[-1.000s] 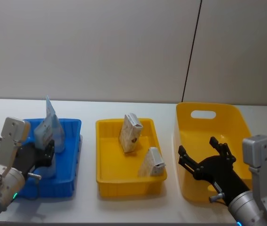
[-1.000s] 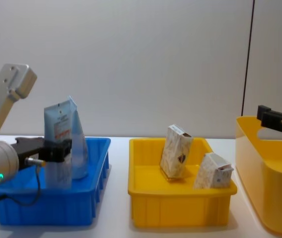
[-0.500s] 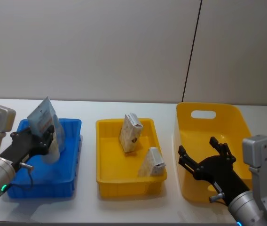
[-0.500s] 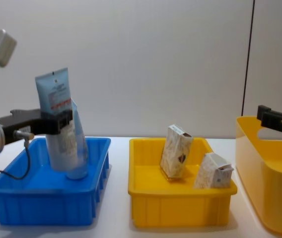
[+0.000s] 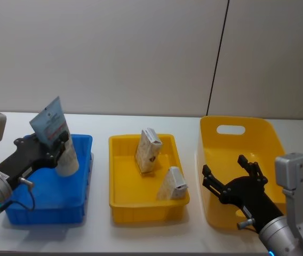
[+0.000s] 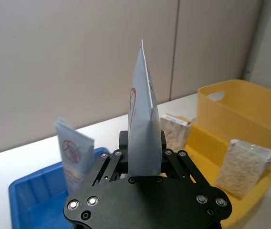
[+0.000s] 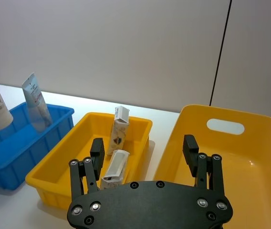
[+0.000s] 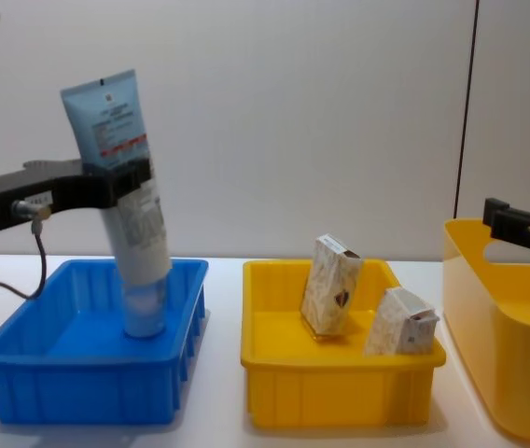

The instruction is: Bimanual collaborative sorting of washing and personal care products

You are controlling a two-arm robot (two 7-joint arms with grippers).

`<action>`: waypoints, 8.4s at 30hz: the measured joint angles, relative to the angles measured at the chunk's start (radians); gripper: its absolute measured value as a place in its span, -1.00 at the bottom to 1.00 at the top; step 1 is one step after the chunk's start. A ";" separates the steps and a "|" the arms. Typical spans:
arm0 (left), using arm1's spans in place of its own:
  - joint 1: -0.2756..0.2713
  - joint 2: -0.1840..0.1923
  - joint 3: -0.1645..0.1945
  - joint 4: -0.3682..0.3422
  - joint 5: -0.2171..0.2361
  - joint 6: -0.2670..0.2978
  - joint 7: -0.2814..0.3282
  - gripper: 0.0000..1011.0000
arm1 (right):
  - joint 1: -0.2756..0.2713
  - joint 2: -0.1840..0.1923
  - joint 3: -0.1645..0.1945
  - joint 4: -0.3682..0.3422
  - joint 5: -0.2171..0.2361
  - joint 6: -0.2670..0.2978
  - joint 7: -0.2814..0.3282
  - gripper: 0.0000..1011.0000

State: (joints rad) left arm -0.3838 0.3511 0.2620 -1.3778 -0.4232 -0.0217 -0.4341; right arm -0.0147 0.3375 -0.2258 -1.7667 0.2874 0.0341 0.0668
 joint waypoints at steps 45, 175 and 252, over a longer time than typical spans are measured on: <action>-0.137 -0.077 0.163 0.005 0.004 -0.052 -0.121 -0.45 | 0.011 0.008 -0.006 0.003 0.000 0.011 0.029 0.99; -0.154 -0.086 0.178 0.014 0.007 -0.056 -0.124 0.98 | 0.553 -0.129 -0.270 0.416 -0.260 0.075 0.288 -0.42; -0.154 -0.086 0.178 0.014 0.007 -0.056 -0.125 0.98 | 0.342 -0.226 0.130 0.359 -0.219 0.299 -0.124 0.55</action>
State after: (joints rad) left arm -0.5375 0.2651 0.4398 -1.3641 -0.4165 -0.0775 -0.5586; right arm 0.3274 0.1110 -0.0961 -1.4079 0.0687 0.3334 -0.0571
